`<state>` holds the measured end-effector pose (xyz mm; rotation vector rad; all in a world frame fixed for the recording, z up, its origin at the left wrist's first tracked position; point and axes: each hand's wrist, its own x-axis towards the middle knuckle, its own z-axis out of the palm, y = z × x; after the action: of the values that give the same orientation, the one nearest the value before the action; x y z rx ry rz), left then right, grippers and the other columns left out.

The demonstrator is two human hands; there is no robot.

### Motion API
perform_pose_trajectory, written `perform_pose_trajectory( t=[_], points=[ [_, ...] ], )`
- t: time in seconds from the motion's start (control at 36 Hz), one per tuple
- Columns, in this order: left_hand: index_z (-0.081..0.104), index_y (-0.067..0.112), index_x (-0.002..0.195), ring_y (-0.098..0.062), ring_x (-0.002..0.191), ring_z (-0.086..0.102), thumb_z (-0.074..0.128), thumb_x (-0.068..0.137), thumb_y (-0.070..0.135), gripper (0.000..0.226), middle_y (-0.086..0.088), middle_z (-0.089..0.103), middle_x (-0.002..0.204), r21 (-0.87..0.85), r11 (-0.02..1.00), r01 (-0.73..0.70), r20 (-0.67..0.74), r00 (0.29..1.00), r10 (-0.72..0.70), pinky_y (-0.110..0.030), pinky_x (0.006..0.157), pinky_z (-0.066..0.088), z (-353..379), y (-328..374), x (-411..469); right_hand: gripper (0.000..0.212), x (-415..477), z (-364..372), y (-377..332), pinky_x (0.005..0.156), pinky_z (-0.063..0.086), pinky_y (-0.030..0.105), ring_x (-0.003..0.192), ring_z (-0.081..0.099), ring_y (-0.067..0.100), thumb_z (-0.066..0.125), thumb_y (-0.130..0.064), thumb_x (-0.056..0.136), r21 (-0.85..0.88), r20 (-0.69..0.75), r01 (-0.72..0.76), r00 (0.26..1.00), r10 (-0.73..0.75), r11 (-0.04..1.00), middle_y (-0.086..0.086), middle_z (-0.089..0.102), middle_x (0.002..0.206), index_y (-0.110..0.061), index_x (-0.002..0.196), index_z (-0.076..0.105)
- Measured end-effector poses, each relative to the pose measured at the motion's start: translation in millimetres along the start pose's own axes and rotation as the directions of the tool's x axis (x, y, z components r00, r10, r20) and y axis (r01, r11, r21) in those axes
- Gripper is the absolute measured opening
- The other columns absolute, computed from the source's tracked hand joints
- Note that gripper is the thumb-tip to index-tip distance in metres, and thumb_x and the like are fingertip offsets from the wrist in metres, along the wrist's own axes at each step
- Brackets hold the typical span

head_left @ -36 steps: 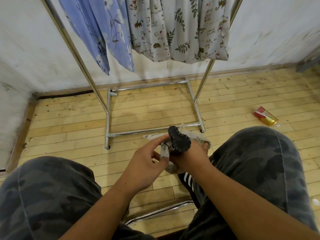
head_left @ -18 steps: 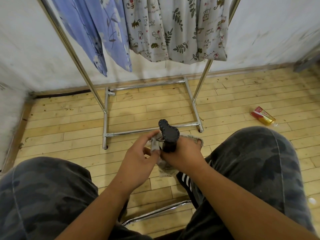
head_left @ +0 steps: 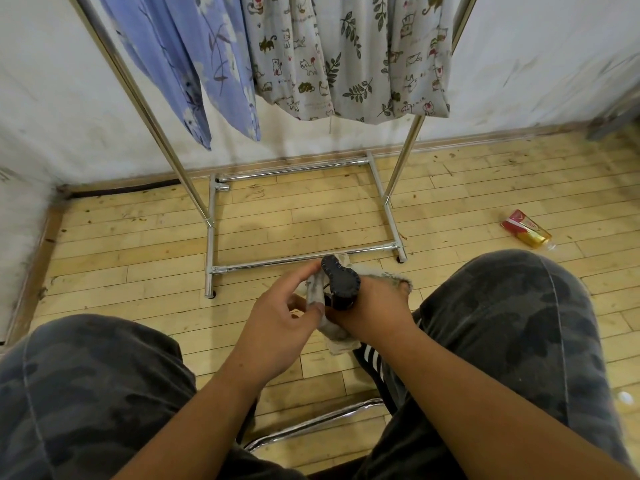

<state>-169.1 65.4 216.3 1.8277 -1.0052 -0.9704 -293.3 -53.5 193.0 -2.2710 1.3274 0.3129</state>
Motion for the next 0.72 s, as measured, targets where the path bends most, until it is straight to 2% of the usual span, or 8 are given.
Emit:
perform_pose_trajectory(
  t=[0.06,0.14,0.22,0.31,0.42,0.5,0.58,0.72],
  points=[
    [0.049,0.058,0.141,-0.011,0.088,0.069,0.066,0.098,0.017,0.062,0.037,0.062,0.121,-0.028,0.999,0.022,-0.02,1.0,-0.023,-0.024,0.071,0.058,-1.6,-4.1,2.5,0.028,-1.2,-4.3,-3.5,0.102,0.041,0.052,0.081,0.059,0.017,0.059,-0.058,0.083,0.047,-0.032,0.033,0.999,-0.032,0.998,-0.014,0.054,0.07,-0.035,0.076,0.046],
    [0.051,0.058,0.14,-0.04,0.072,0.06,0.066,0.098,0.018,0.059,0.014,0.074,0.101,-0.07,0.996,0.063,-0.048,0.997,-0.067,-0.044,0.059,0.054,-5.6,-9.4,5.9,0.03,-4.0,-7.9,-5.7,0.084,0.049,0.037,0.079,0.061,0.013,0.067,-0.059,0.083,0.193,-0.094,0.086,0.993,-0.069,0.977,-0.016,0.055,0.07,-0.037,0.076,0.048],
    [0.051,0.057,0.14,-0.032,0.061,0.052,0.065,0.099,0.018,0.059,0.003,0.074,0.092,-0.083,0.993,0.08,-0.055,0.995,-0.085,-0.047,0.059,0.052,-6.2,-8.3,6.3,0.037,-6.3,-4.3,-5.0,0.079,0.055,0.04,0.075,0.063,0.01,0.066,-0.066,0.081,0.284,-0.134,0.124,0.987,-0.089,0.951,-0.016,0.057,0.067,-0.038,0.068,0.046],
    [0.05,0.059,0.14,-0.021,0.059,0.049,0.064,0.099,0.017,0.06,0.0,0.073,0.086,-0.103,0.991,0.081,-0.049,0.995,-0.086,-0.042,0.056,0.048,-6.4,-8.4,5.3,0.038,-6.8,-1.0,-5.6,0.092,0.051,0.044,0.08,0.064,0.01,0.055,-0.073,0.081,0.307,-0.141,0.147,0.984,-0.107,0.94,-0.014,0.063,0.071,-0.036,0.073,0.053],
    [0.051,0.058,0.14,-0.022,0.058,0.044,0.065,0.098,0.015,0.061,0.005,0.064,0.066,-0.126,0.988,0.085,-0.045,0.995,-0.091,-0.037,0.056,0.043,-7.9,-7.1,4.3,0.036,-7.5,-2.1,-6.0,0.112,0.033,0.058,0.09,0.062,0.01,0.052,-0.07,0.086,0.26,-0.104,0.127,0.989,-0.103,0.957,-0.015,0.065,0.073,-0.036,0.078,0.059],
    [0.052,0.058,0.139,-0.022,0.06,0.049,0.066,0.098,0.015,0.061,0.01,0.071,0.079,-0.121,0.989,0.081,-0.029,0.996,-0.085,-0.041,0.055,0.047,-7.6,-5.5,3.2,0.03,-10.1,-4.6,-7.4,0.118,0.018,0.069,0.095,0.059,0.013,0.058,-0.063,0.084,0.324,-0.017,0.045,0.999,-0.041,0.945,-0.016,0.064,0.077,-0.035,0.073,0.057],
    [0.053,0.058,0.138,-0.025,0.066,0.054,0.067,0.097,0.015,0.061,0.037,0.068,0.093,-0.111,0.991,0.071,-0.009,0.997,-0.073,-0.05,0.059,0.053,-6.0,-6.0,1.8,0.029,-10.0,-4.7,-6.9,0.115,0.027,0.066,0.117,0.049,0.022,0.059,-0.062,0.078,0.287,0.029,-0.021,1.0,0.013,0.958,-0.008,0.051,0.102,-0.034,0.084,0.059],
    [0.053,0.059,0.137,-0.038,0.069,0.055,0.068,0.097,0.016,0.061,0.042,0.065,0.088,-0.097,0.993,0.064,-0.011,0.998,-0.065,-0.051,0.063,0.054,-7.1,-3.7,0.5,0.039,-4.6,-0.5,-1.4,0.099,0.045,0.04,0.127,0.041,0.027,0.067,-0.057,0.075,0.374,0.034,-0.047,0.999,0.037,0.926,0.002,0.038,0.138,-0.035,0.108,0.068]
  ],
)
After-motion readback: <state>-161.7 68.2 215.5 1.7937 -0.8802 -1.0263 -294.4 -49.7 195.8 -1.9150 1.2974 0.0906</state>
